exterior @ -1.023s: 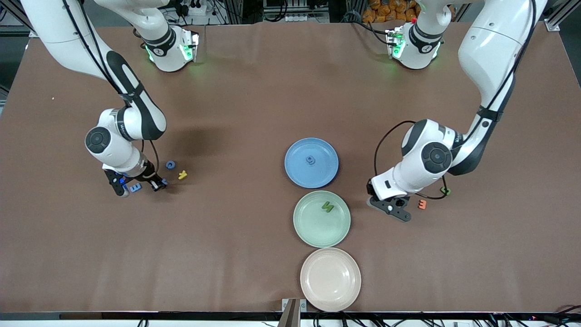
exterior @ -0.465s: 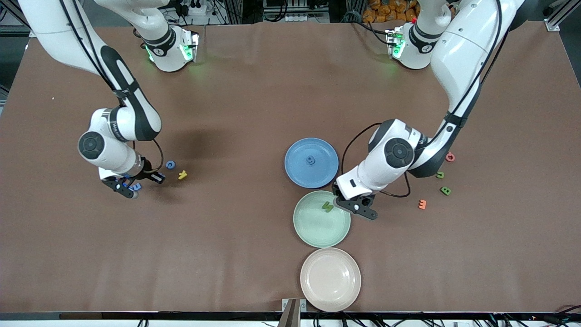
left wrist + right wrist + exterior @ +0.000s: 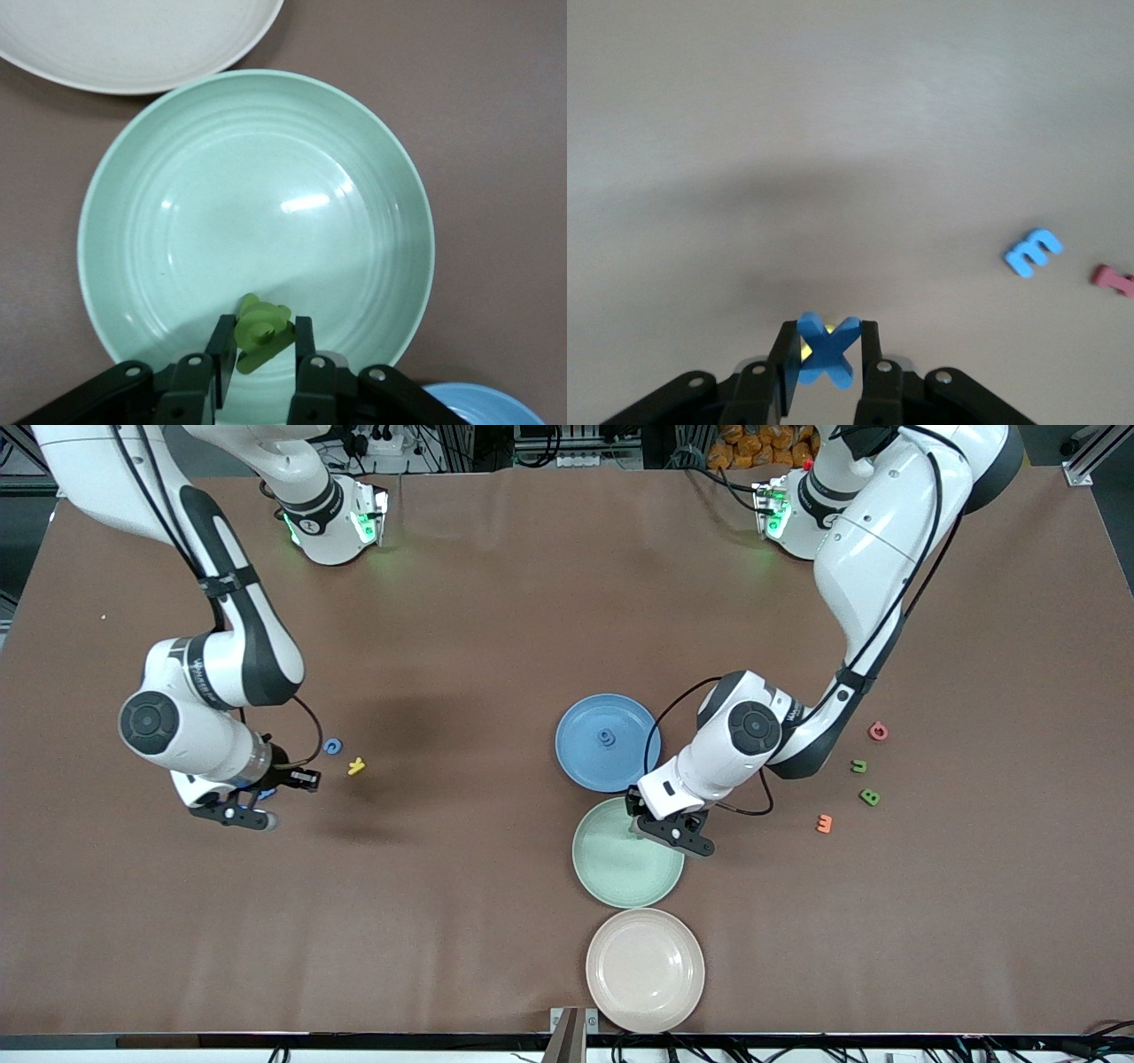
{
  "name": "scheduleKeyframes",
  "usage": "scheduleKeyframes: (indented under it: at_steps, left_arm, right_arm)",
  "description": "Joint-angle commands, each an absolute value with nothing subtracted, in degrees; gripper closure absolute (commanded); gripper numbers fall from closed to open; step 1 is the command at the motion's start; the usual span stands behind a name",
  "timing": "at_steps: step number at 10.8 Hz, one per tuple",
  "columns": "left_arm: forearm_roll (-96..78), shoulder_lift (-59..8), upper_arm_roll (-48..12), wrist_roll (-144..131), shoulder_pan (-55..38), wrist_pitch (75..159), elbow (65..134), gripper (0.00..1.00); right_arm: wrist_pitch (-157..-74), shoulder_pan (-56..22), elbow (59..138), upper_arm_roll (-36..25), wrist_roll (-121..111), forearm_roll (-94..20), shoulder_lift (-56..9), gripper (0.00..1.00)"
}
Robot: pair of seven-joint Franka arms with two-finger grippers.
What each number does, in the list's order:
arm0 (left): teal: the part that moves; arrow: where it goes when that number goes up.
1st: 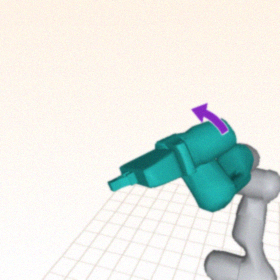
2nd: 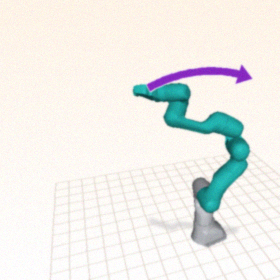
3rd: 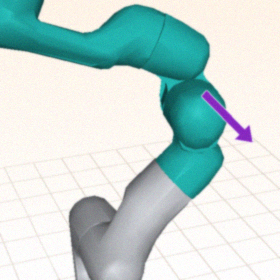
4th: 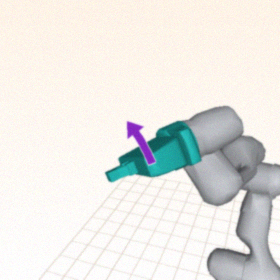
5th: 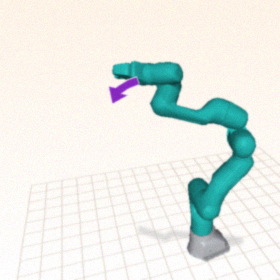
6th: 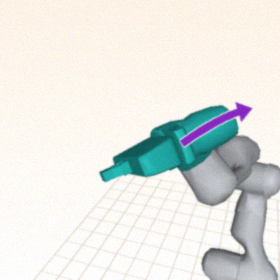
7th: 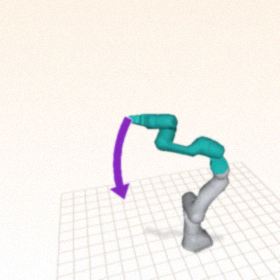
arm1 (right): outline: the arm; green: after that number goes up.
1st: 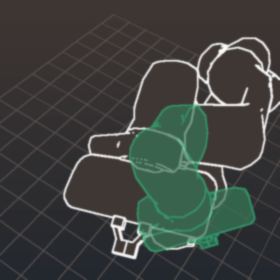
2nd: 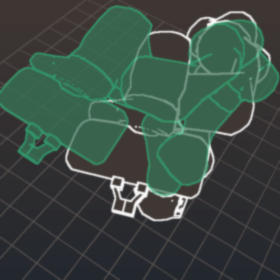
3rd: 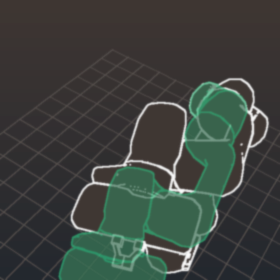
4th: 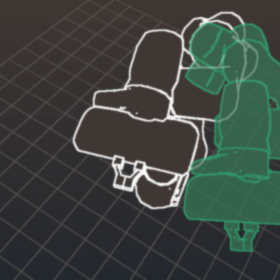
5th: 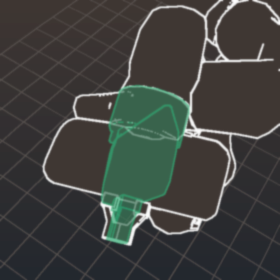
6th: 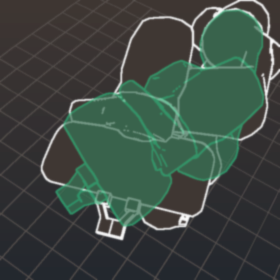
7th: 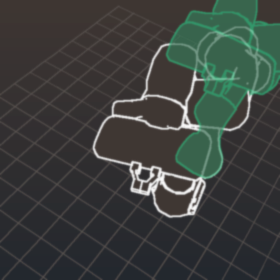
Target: Sort letters by color into matching plates
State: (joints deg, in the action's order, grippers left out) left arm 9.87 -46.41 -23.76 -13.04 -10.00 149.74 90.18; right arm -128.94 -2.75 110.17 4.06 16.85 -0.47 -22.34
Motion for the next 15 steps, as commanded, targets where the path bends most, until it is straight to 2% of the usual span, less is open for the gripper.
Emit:
scheduleKeyframes:
  at_steps: [1,2,3,6,10,13,15]
  left_arm:
    - [9.9,-46.3,-22.6,-14.5,-11.2,150.1,88.9,0.53]
    - [9.9,-46.1,-22.4,-14.3,-10.7,150.0,88.9,0.23]
    - [10.1,-45.9,-21.7,-14.1,-10.5,150.0,88.9,0.00]
    - [10.1,-43.8,-21.1,-13.7,-9.2,147.6,89.4,0.00]
    - [10.1,-39.2,-21.1,0.8,-1.9,135.2,90.3,0.00]
    - [10.1,-36.2,-21.1,5.1,3.2,134.2,95.6,0.00]
    - [10.1,-34.5,-21.1,9.0,5.3,133.0,98.1,0.00]
  right_arm:
    - [-123.8,-8.1,103.8,6.6,12.3,0.2,-23.1,0.76]
    - [-123.8,-11.4,102.2,6.7,12.1,0.2,-24.2,0.76]
    - [-123.8,-14.4,100.6,6.7,12.3,-0.1,-25.1,0.76]
    - [-123.9,-22.4,94.2,6.6,12.8,-0.3,-30.3,0.76]
    - [-124.4,-30.0,86.8,6.7,12.4,-1.5,-36.6,0.77]
    - [-125.5,-35.4,81.0,6.8,12.4,-1.7,-41.8,0.77]
    - [-129.6,-36.5,79.9,9.1,12.4,-2.0,-44.6,0.77]
